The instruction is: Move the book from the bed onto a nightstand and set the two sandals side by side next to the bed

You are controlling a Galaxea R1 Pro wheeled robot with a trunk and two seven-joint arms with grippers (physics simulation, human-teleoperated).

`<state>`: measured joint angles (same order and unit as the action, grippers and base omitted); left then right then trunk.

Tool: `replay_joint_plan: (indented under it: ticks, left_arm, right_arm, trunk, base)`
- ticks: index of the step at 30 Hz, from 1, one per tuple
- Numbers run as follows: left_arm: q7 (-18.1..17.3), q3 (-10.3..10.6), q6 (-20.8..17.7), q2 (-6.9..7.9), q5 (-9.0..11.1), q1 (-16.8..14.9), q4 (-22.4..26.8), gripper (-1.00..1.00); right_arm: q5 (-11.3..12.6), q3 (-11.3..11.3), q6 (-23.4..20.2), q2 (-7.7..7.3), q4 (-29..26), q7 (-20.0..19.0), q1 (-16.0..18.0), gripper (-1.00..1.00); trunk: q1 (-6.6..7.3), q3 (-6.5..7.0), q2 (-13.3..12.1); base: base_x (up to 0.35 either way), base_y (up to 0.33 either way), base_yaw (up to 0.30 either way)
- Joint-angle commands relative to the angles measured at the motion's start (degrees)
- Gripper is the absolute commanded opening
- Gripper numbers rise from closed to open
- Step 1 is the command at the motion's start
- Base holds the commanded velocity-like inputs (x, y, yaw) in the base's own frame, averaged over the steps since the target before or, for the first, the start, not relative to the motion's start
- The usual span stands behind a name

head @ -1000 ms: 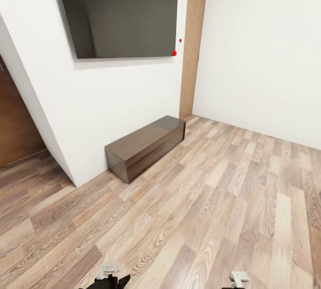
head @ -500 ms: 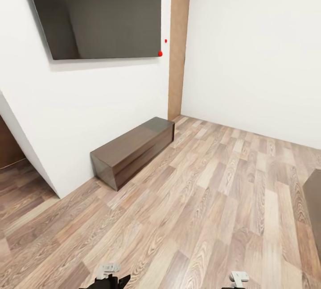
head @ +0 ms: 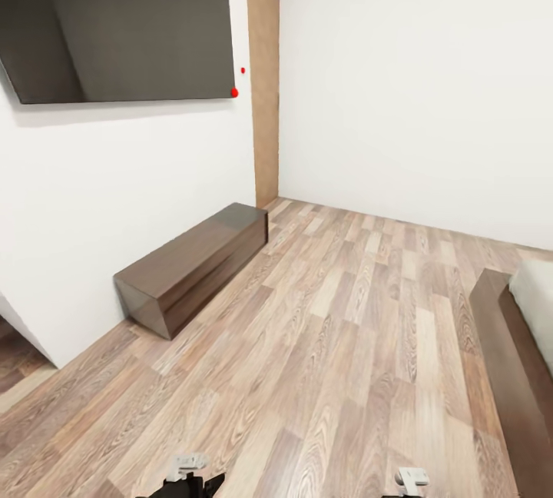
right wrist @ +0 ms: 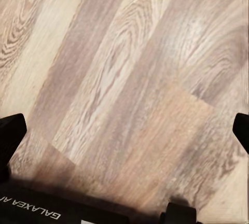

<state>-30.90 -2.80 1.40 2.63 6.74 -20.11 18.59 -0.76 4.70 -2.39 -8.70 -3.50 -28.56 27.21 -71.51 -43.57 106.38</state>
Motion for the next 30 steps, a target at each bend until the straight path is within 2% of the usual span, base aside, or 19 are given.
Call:
replay_joint_plan:
  ticks: [1, 30]
  left_arm:
    - [-0.3, -0.3, 0.0, 0.0, 0.1, 0.0, 0.0, 1.0]
    - [-0.2, -0.2, 0.0, -0.03, 0.1, 0.0, 0.0, 1.0]
  right_arm:
    - [-0.1, 0.5, -0.3, 0.0, 0.0, -0.3, 0.0, 1.0]
    - [0.0, 0.5, -0.3, 0.0, 0.0, -0.2, 0.0, 1.0]
  trunk:
    - [0.01, -0.05, 0.0]
    - [0.01, -0.05, 0.0]
  base:
    - [0.0, 0.0, -0.3]
    - [0.0, 0.0, -0.3]
